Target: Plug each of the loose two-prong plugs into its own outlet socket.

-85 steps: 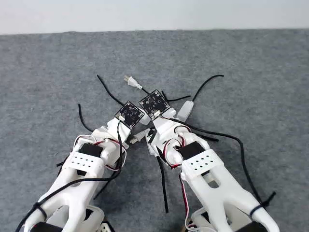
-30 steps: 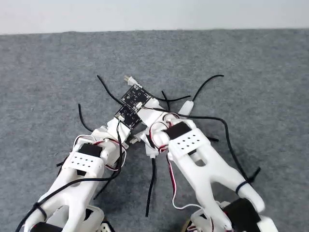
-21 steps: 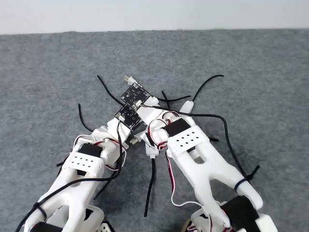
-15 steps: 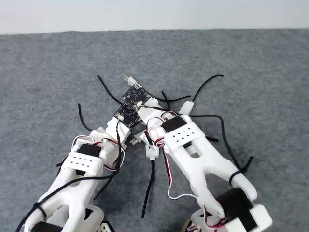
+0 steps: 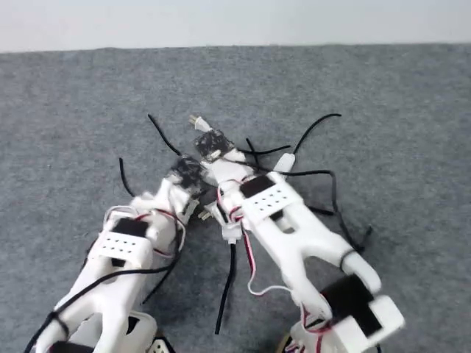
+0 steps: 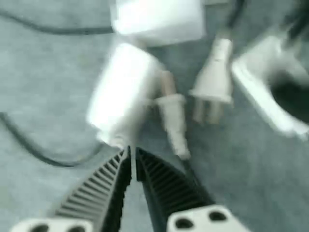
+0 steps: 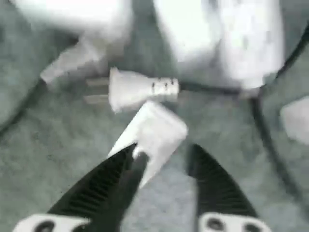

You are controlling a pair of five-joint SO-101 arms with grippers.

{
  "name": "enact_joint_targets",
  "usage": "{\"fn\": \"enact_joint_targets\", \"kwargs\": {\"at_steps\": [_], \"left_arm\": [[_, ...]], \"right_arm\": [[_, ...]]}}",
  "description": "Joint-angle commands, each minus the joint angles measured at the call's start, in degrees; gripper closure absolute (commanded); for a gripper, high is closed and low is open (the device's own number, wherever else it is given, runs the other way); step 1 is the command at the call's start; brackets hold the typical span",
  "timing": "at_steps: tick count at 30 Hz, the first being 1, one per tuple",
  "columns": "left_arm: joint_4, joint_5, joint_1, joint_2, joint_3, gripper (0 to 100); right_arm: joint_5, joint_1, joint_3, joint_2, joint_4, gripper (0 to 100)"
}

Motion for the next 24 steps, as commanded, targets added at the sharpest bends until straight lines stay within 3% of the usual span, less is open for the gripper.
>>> {"fn": "enact_joint_targets", "kwargs": {"at_steps": [1, 6, 13, 15, 19, 24], "left_arm": [[-3.69, 6.15, -5.01, -5.27, -2.07, 99], [-7.65, 16.18, -13.27, -7.47, -2.42, 99], [-8.62, 22.15, -18.9, -7.38, -4.18, 99], [-8.62, 23.3, -19.78, -7.74, -4.26, 99], [-8.7, 27.25, -21.8, -7.56, -5.23, 99], [-8.79, 29.01, -21.36, -7.3, -5.23, 99]], "right_arm": [[-5.45, -3.21, -3.16, -0.48, 1.36, 71.4], [-11.34, -8.4, -2.81, 0.48, 0.92, 71.4], [-11.87, -3.82, -4.31, 6.37, -0.31, 71.8], [-11.87, -3.12, -6.33, 7.96, 0.84, 77.2], [-10.37, -1.36, -9.67, 11.65, 1.98, 99.8], [-7.03, 4.0, -14.42, 10.86, 11.21, 98.7]]}}
